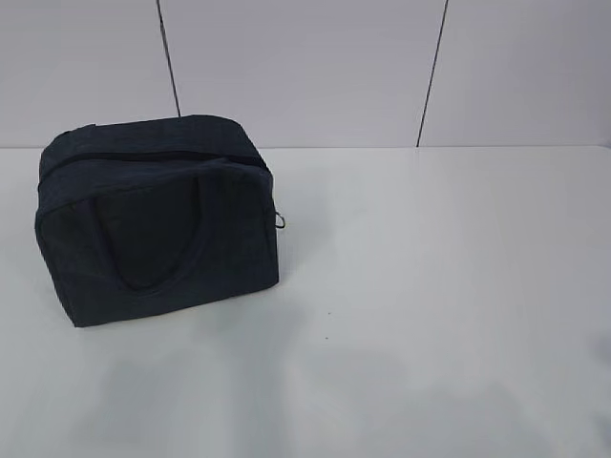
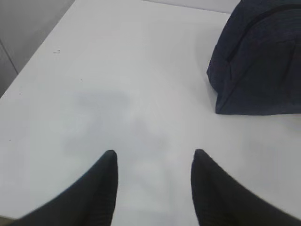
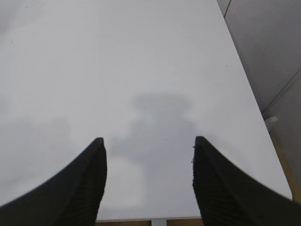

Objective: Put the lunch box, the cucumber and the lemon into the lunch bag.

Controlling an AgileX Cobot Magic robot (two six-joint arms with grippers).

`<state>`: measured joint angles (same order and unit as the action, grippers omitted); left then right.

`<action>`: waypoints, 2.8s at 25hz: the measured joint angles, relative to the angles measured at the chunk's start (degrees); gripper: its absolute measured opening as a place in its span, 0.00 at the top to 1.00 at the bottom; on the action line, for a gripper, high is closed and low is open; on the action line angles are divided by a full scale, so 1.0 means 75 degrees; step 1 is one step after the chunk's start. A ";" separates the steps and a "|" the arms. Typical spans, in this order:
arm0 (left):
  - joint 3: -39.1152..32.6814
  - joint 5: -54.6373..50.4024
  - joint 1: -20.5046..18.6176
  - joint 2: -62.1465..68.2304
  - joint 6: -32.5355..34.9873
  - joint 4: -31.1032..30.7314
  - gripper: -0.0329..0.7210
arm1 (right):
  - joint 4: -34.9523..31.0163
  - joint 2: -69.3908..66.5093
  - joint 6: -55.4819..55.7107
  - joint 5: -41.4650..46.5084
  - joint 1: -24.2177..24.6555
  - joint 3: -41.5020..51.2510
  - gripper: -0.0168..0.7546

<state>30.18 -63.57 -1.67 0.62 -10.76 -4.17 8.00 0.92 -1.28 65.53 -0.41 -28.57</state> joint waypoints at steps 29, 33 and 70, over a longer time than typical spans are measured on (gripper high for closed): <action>0.0000 0.0000 0.0416 0.0000 0.1660 0.0910 0.47 | 0.0000 0.0000 0.0000 0.0000 0.0000 0.0000 0.39; 0.0000 0.0000 0.0416 0.0000 0.1780 0.0956 0.47 | 0.0000 0.0000 0.0000 0.0000 0.0000 0.0000 0.39; 0.0000 0.0000 0.0416 0.0000 0.2112 0.1230 0.48 | 0.0048 0.0000 0.0000 0.0016 0.0000 0.0000 0.39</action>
<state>30.18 -63.57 1.45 0.62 5.08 5.05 8.36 0.92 -1.28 65.65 -0.41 -28.57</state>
